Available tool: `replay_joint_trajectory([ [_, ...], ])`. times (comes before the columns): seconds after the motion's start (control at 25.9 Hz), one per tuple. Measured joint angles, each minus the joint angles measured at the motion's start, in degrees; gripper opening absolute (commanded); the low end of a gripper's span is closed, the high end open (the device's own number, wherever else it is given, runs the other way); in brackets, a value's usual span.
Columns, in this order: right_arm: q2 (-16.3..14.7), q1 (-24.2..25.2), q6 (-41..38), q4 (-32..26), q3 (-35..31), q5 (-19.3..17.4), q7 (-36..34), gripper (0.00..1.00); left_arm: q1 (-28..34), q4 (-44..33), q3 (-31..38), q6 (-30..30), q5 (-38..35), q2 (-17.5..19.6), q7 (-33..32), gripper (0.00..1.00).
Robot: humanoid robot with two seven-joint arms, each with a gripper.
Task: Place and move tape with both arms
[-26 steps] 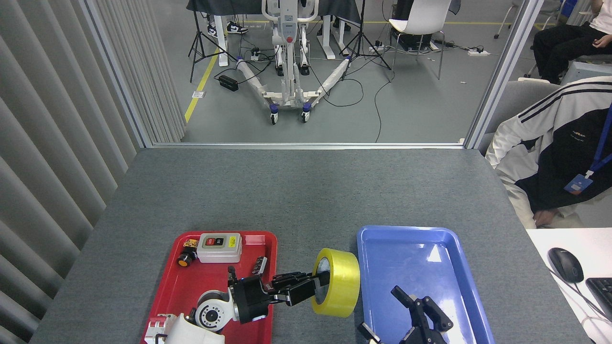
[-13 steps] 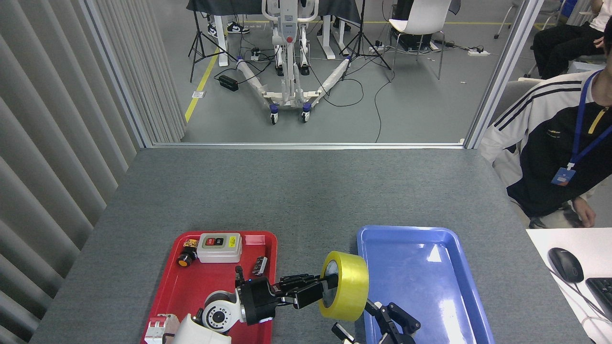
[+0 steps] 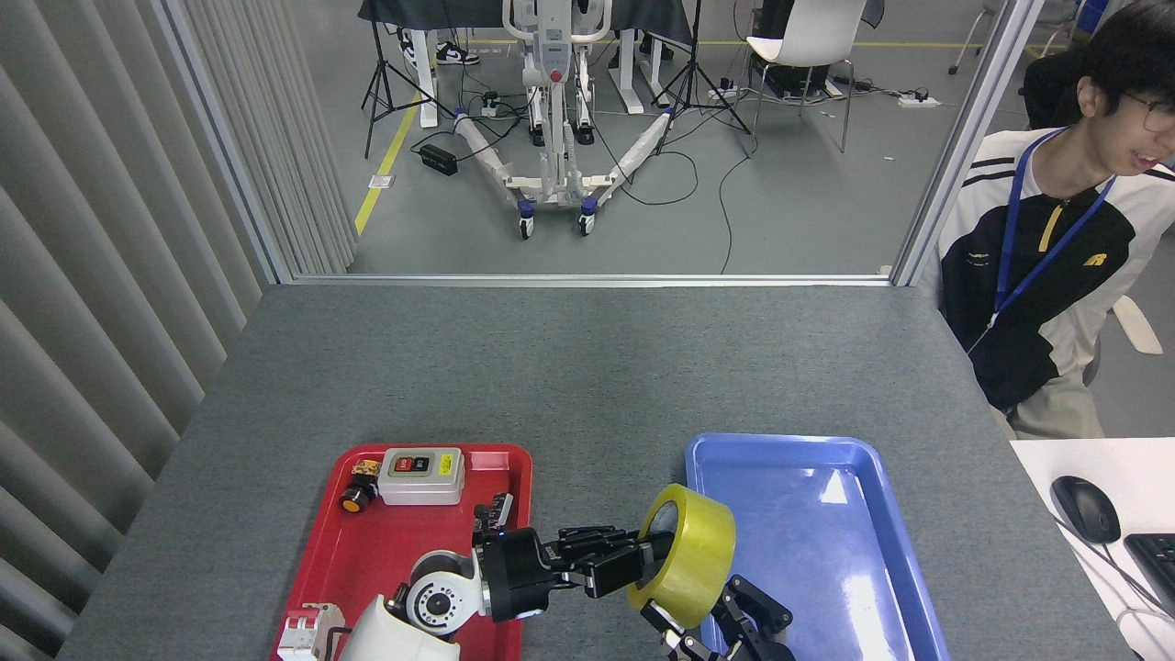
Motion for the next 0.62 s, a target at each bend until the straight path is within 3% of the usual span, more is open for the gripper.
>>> replay_joint_trajectory([
  [0.08, -0.1, -0.1, 0.0, 0.1, -0.4, 0.0, -0.1, 0.18, -0.1, -0.4, 0.5, 0.0, 0.3, -0.1, 0.2, 0.99],
  [0.39, 0.1, -0.2, 0.4, -0.1, -1.9, 0.2, 2.7, 0.19, 0.9, 1.1, 2.6, -1.9, 0.5, 0.0, 0.4, 0.99],
  [0.54, 0.1, 0.2, 0.4, -1.1, -4.7, 1.8, 4.5, 0.24, 1.1, 1.7, 7.3, -1.9, 0.1, 0.0, 0.3, 0.99],
  [0.62, -0.1, 0.3, 0.3, -1.8, -6.0, 3.2, 4.4, 0.21, 1.0, 2.0, 10.8, -1.9, -0.4, 0.0, 0.3, 0.99],
])
